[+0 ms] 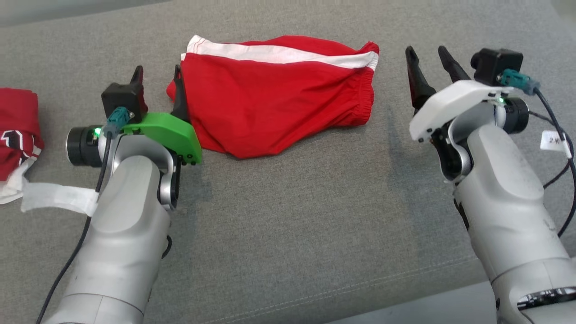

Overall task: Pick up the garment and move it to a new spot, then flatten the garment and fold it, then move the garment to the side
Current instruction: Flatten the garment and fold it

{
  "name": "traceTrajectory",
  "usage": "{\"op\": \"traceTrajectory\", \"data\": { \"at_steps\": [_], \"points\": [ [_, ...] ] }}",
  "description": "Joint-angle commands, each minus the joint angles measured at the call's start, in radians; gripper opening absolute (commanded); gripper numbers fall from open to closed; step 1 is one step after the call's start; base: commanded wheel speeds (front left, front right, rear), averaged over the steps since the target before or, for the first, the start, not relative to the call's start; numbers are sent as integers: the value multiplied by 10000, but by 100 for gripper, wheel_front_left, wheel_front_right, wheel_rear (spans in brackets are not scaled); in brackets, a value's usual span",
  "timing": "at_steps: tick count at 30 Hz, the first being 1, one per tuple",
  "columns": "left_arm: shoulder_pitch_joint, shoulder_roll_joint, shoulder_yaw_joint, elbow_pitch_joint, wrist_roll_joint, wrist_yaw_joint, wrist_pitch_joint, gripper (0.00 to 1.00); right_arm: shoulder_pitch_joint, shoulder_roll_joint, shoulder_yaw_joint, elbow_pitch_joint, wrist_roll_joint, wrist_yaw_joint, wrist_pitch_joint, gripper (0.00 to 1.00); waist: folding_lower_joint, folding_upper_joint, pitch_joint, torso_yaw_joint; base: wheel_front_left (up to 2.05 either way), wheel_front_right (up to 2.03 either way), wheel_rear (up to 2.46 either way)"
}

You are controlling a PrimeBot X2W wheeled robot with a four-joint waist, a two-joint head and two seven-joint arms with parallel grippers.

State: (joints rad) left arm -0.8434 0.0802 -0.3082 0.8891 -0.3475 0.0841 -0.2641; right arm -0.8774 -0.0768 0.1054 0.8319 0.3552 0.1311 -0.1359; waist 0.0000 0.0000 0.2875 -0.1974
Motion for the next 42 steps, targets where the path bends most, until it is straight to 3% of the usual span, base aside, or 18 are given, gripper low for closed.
{"op": "traceTrajectory", "data": {
  "at_steps": [1,8,18,26,34,35,36,37,38,42],
  "points": [
    [394,10,54,-140,112,2,-9,100,621,27,-276,-426,-413,-7,-90,100,0,0,-387,12,0,0,0],
    [866,75,150,-12,204,42,-10,100,3063,237,-1131,-3053,-1460,-7,428,100,0,0,-591,-75,0,0,0],
    [235,461,-143,1241,538,-231,61,100,5744,255,-484,-6277,-842,-7,1198,100,0,0,-307,-482,0,0,0],
    [-445,898,-705,2555,953,-471,852,100,6999,259,-252,-7749,-777,-7,1512,100,0,0,78,-780,0,0,0],
    [-621,575,-464,3338,348,-948,1684,100,7296,258,-291,-8110,-686,-7,1689,100,0,0,133,-721,0,0,0],
    [-619,515,-447,3401,277,-1013,1811,78,7283,258,-283,-8127,-702,-7,1706,100,0,0,119,-705,0,0,0],
    [-607,464,-425,3458,205,-1053,1917,40,7272,257,-281,-8134,-729,-7,1733,100,0,0,106,-687,0,0,0],
    [-588,425,-419,3500,148,-1120,1983,10,7250,258,-273,-8143,-740,-7,1741,100,0,0,91,-672,0,0,0],
    [-564,384,-405,3528,81,-1187,2024,0,7227,258,-274,-8146,-739,-7,1739,100,0,0,77,-658,0,0,0],
    [-409,275,-372,3617,-77,-1335,2053,0,7193,259,-256,-8130,-779,-7,1774,100,0,0,6,-609,0,0,0]
  ]
}}
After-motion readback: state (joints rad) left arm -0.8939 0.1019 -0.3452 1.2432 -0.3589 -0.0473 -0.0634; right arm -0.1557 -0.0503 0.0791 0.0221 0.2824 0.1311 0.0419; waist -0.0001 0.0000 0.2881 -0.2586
